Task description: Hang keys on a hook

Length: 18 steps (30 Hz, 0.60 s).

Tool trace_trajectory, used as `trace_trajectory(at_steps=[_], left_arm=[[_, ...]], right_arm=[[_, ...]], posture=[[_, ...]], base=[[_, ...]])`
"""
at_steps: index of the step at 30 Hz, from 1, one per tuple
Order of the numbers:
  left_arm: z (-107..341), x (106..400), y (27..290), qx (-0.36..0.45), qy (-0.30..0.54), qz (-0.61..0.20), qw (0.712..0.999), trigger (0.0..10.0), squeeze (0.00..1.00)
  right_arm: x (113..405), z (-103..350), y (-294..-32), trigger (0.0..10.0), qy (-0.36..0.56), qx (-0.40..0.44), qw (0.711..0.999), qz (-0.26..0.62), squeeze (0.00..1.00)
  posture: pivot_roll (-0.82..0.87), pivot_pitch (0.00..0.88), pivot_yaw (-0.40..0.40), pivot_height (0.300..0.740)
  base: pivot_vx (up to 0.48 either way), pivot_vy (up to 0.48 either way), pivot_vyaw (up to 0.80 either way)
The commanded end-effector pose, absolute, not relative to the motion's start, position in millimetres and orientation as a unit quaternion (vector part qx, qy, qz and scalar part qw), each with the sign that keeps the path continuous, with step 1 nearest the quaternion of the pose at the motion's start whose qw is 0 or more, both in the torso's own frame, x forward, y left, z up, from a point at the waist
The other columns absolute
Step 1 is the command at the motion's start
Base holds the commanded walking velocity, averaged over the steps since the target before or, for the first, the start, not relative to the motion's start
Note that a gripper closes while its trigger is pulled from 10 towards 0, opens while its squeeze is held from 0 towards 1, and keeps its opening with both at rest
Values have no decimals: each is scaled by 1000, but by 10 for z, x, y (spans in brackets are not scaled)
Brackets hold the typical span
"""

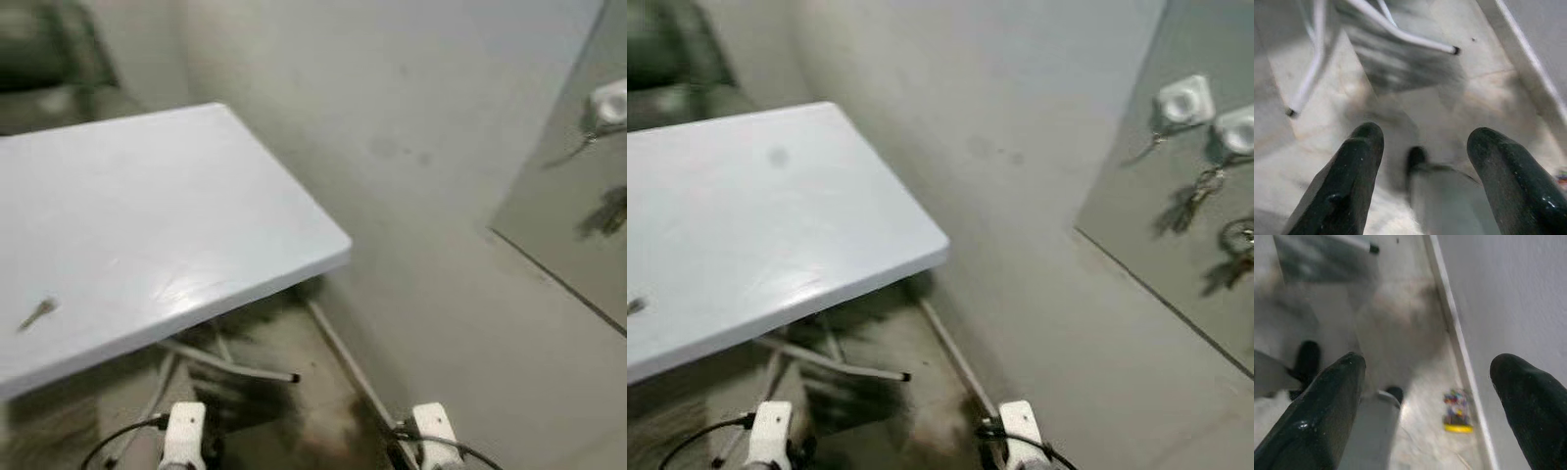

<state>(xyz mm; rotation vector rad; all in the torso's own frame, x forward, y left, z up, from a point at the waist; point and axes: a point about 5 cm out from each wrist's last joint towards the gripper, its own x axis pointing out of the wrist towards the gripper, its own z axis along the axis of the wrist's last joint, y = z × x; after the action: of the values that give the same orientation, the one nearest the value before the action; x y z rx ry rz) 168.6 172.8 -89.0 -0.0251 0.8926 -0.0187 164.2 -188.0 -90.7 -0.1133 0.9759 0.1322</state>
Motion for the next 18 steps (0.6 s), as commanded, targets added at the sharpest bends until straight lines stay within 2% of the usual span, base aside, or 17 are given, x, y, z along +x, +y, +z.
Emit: trace_trajectory(at_steps=[1, 18], left_arm=[[-903, 1644, 1813, -13, 439, 9, 898, 10000, 0], [-904, 1648, 1812, -35, 440, 23, 897, 10000, 0]], right_arm=[[1731, -874, -1828, 10000, 457, -53, 885, 70, 0], [1732, -875, -1827, 10000, 458, -46, 886, 64, 0]], posture=[[-55, 0, -46, 724], [-60, 0, -41, 724]], base=[[0, 0, 800], [0, 0, 800]])
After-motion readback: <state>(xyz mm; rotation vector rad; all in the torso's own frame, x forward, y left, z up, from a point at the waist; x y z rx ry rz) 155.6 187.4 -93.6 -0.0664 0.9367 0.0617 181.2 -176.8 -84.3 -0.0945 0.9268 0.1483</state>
